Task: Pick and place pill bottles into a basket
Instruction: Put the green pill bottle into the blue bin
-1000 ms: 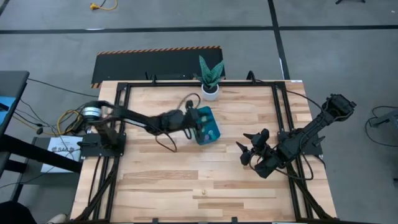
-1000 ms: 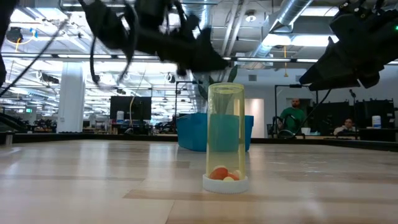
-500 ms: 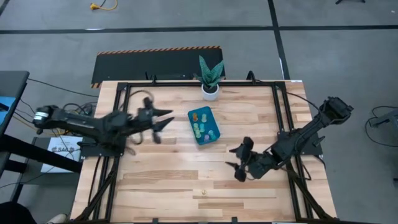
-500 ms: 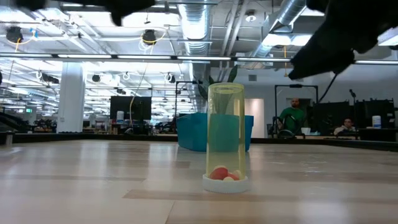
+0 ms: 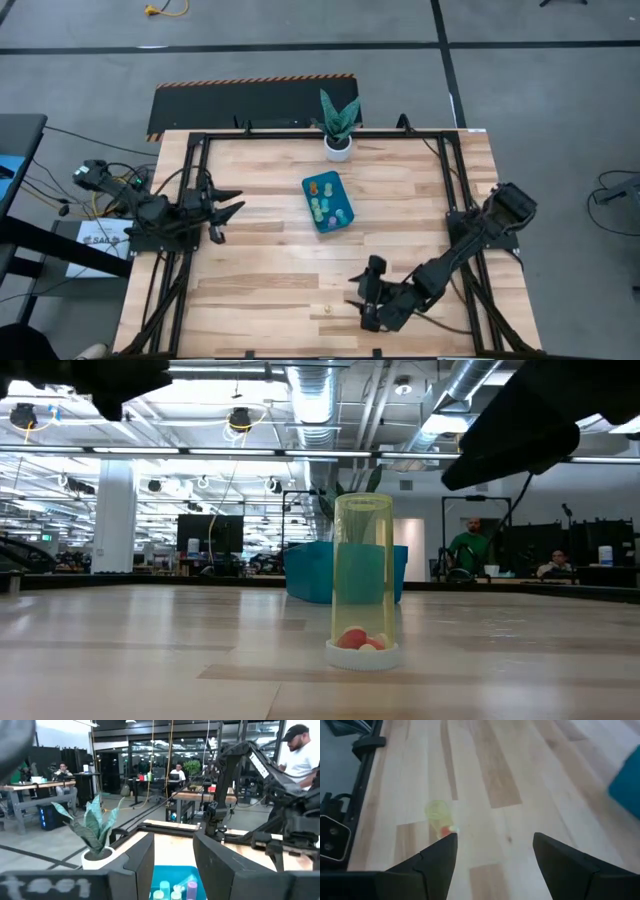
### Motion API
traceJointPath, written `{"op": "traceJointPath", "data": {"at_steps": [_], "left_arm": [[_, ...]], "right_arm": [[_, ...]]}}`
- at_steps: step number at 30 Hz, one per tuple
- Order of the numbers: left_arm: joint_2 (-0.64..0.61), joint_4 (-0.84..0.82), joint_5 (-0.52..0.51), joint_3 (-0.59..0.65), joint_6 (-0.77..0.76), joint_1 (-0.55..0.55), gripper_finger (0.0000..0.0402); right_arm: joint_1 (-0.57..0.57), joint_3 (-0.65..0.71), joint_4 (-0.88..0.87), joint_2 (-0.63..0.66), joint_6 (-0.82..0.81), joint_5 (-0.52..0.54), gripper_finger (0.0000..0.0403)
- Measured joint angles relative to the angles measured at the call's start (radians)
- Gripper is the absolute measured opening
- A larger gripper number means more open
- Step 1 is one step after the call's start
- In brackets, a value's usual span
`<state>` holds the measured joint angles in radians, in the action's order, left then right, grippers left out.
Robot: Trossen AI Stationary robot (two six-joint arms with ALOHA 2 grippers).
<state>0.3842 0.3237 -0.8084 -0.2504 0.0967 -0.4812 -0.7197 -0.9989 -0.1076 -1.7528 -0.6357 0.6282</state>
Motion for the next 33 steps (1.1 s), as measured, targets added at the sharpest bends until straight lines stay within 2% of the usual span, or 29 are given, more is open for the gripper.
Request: {"op": "traceJointPath", "data": {"at_steps": [5,10,20,27,33], "left_arm": [[-0.085,-0.056,-0.082,0.016,0.026,-0.091,0.0124],[-0.136,-0.134,-0.114,0.027,0.020,-0.164,0.0124],[-0.159,-0.293,-0.096,0.030,-0.014,-0.283,0.0124],[-0.199,-0.197,-0.087,0.147,-0.010,-0.353,0.0124],[-0.330,-0.154,-0.087,0.239,0.023,-0.371,0.0124]], "right_arm": [[0.000,-0.030,0.051,-0.066,-0.008,-0.038,0.0255],[0.000,-0.031,0.131,-0.122,-0.019,-0.069,0.0255],[0.000,-0.030,0.228,-0.184,-0.045,-0.100,0.0255],[0.000,-0.030,0.244,-0.184,-0.037,-0.100,0.0255],[0.000,-0.030,0.265,-0.184,-0.035,-0.103,0.0255]]}}
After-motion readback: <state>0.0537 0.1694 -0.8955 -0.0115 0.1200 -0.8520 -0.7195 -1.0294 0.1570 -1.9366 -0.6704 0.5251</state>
